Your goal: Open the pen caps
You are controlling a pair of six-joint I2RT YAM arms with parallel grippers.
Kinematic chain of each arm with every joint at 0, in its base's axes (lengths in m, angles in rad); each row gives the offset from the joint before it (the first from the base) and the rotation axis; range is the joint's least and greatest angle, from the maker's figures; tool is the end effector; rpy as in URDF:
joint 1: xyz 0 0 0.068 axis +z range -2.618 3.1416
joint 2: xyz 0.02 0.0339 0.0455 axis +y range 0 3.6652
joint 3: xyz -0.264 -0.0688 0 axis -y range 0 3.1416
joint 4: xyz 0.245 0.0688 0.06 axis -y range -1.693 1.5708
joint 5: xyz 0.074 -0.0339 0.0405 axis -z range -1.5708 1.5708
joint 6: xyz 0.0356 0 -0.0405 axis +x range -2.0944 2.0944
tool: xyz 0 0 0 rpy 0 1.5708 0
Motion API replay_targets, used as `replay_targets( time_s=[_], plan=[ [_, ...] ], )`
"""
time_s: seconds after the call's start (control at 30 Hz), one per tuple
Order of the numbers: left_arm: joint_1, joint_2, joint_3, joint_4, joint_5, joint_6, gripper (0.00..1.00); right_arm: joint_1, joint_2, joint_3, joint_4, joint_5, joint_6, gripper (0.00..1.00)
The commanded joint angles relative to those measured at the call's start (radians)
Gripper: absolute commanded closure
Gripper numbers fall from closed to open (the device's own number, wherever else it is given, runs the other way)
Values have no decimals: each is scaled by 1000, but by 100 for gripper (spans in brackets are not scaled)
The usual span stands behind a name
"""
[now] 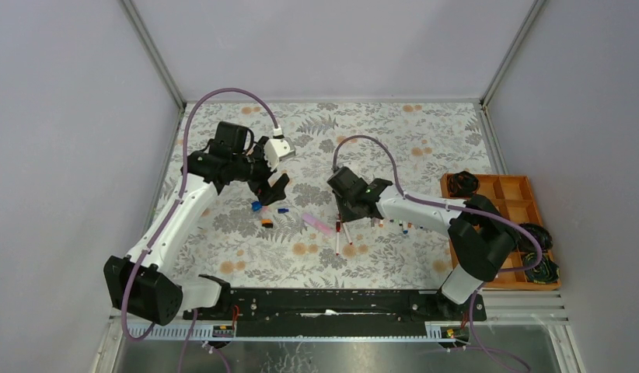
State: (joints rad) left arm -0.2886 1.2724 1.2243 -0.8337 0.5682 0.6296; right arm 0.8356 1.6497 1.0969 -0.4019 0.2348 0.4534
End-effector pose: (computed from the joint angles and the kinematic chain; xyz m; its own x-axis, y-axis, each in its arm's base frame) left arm 0.2401 -0.0913 0.3337 -0.2637 0.5960 -0.7584 0.8947 0.4450 0.0386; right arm 0.2366 0.2493 0.2104 -0.7686 -0.2148 -0.6026 -0.3276 0.9412 0.0824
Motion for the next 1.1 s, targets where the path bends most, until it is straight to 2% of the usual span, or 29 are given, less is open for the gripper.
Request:
replay_targets(
  time_s=[0.0,0.57,0.67,0.77,0.8,0.97,1.07],
  plan=[
    [10,-1,-6,-50,18,-1,2,34,20,-47,23,-38,19,68],
    [10,13,9,-77,13,11,2,49,110,-131,55,-38,3,67],
    [10,13,9,-79,20,13,1,49,97,-141,51,-17,8,76],
    [10,17,4,-77,46,13,2,47,57,-128,36,-2,0,96],
    [10,19,-1,-77,62,13,2,48,39,-115,30,2,-8,100],
    [-42,17,-74,-73,121,39,2,40,-60,-26,-59,27,-41,100],
    [-71,7,-105,-63,136,58,2,4,-137,-8,-63,-146,-65,100]
  ],
)
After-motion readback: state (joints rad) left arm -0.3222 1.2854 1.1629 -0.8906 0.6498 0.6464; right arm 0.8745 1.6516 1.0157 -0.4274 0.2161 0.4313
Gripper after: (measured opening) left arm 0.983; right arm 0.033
